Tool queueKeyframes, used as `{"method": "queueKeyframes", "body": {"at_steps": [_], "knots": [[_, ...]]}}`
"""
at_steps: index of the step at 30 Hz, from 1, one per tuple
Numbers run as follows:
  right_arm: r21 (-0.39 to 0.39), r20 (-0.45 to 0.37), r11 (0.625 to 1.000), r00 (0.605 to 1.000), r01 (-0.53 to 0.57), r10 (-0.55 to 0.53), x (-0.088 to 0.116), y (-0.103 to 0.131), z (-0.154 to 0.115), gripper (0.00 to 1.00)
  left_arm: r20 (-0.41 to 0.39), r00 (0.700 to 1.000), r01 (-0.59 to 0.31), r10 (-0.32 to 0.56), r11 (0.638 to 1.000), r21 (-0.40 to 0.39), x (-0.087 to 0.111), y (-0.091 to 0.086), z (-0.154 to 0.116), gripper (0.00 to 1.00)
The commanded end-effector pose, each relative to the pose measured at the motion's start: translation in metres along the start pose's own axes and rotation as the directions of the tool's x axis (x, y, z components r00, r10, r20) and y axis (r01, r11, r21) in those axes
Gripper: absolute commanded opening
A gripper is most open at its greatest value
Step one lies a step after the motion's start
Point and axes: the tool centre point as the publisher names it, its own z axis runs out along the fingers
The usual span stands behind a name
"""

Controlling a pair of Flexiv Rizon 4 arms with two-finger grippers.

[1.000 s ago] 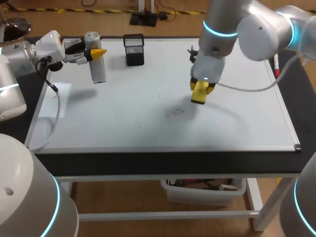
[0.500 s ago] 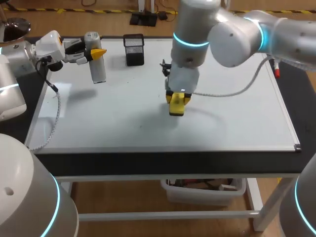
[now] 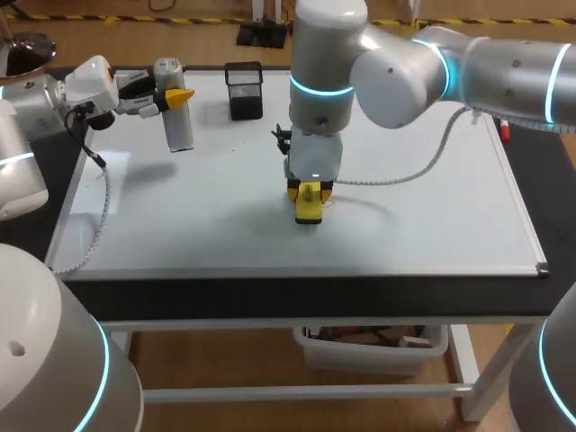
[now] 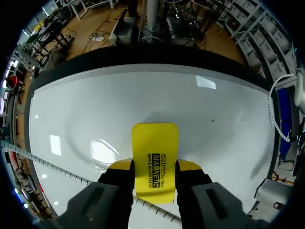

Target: Pick up the inspection probe, press it on each red-marked spot on the whiteboard one by one, put down the probe, pick up the eraser, and wipe off all the red marks.

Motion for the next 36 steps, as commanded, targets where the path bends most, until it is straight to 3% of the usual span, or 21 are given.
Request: {"method": "queueKeyframes", "body": {"at_steps": [1, 18, 36], "knots": [[0.0, -0.006, 1.0, 1.0, 0.003, -0.003, 0.0, -0.001, 0.003, 0.0, 0.0, 1.0, -0.002, 0.002, 1.0, 0.003, 0.0, 0.0, 0.0, 0.0], [0.023, -0.048, 1.0, 0.999, -0.006, 0.007, 0.017, 0.003, 0.013, 0.0, 0.0, 1.0, -0.002, 0.002, 1.0, 0.003, 0.0, 0.0, 0.0, 0.0], [0.041, -0.052, 0.994, 0.994, -0.098, 0.1, 0.065, 0.003, 0.01, 0.0, 0.0, 1.0, -0.002, 0.002, 1.0, 0.003, 0.0, 0.0, 0.0, 0.0]]}}
